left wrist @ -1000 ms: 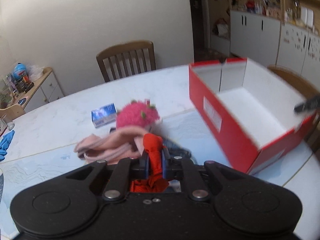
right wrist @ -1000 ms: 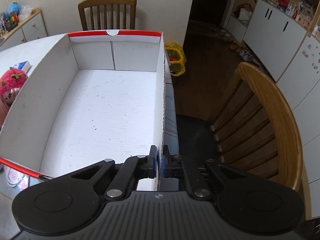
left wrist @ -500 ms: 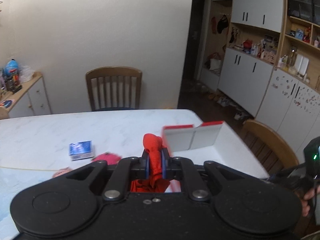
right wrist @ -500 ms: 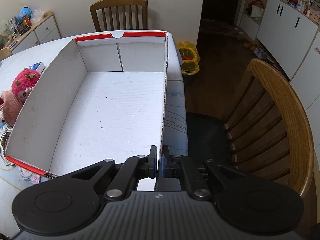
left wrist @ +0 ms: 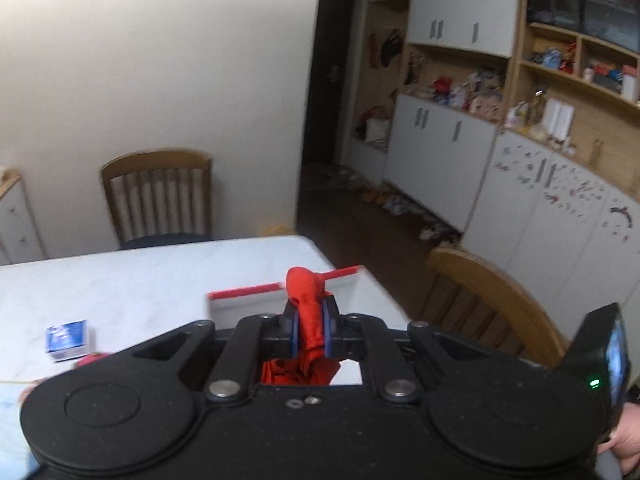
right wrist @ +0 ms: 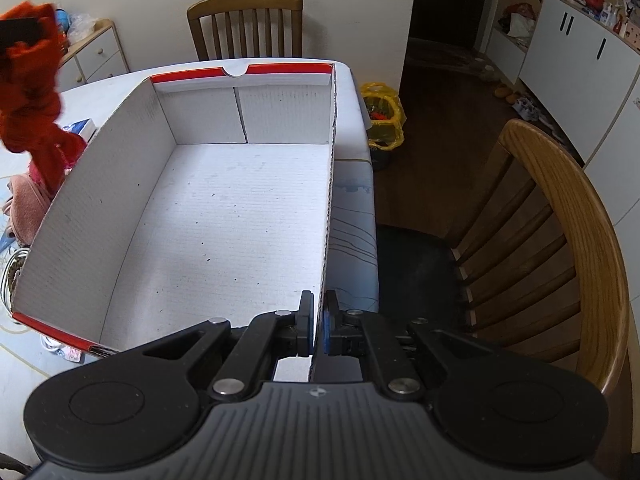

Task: Organize objects
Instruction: 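Carry the red cloth into the shoebox and open the left gripper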

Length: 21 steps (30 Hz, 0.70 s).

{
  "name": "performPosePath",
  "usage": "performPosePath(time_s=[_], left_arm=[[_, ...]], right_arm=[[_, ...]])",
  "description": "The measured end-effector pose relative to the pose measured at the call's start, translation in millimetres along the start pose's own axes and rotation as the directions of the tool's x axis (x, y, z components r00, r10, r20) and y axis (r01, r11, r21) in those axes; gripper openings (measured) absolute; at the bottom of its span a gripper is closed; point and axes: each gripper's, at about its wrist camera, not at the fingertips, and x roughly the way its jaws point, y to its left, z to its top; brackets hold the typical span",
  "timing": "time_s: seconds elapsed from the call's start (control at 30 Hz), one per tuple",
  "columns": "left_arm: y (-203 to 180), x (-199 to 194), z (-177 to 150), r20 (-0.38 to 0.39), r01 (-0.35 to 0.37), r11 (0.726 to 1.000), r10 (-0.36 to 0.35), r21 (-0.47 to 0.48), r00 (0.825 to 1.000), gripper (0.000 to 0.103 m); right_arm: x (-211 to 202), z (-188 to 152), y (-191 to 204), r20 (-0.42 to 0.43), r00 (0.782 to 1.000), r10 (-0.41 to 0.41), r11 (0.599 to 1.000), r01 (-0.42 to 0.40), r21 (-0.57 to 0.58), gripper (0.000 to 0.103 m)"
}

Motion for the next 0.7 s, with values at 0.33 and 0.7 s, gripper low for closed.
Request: performPosePath(time_s=[0.33, 0.7], left_arm=[[-42.4, 49.3, -35.0, -0.076, 0.141, 0.985, -0.133, 0.099, 0.988, 0.008], [-24.4, 102.6, -85.4, -0.331, 0.180, 0.983, -0.161, 0.027, 0.930, 0.010]], right_arm=[[0.8, -0.3, -7.7, 0.001, 1.000, 0.010, 1.000, -0.010, 0.004, 0.004], [4.0, -1.3, -10.0, 0.002, 1.000, 0.010, 1.000, -0.010, -0.001, 0.004]])
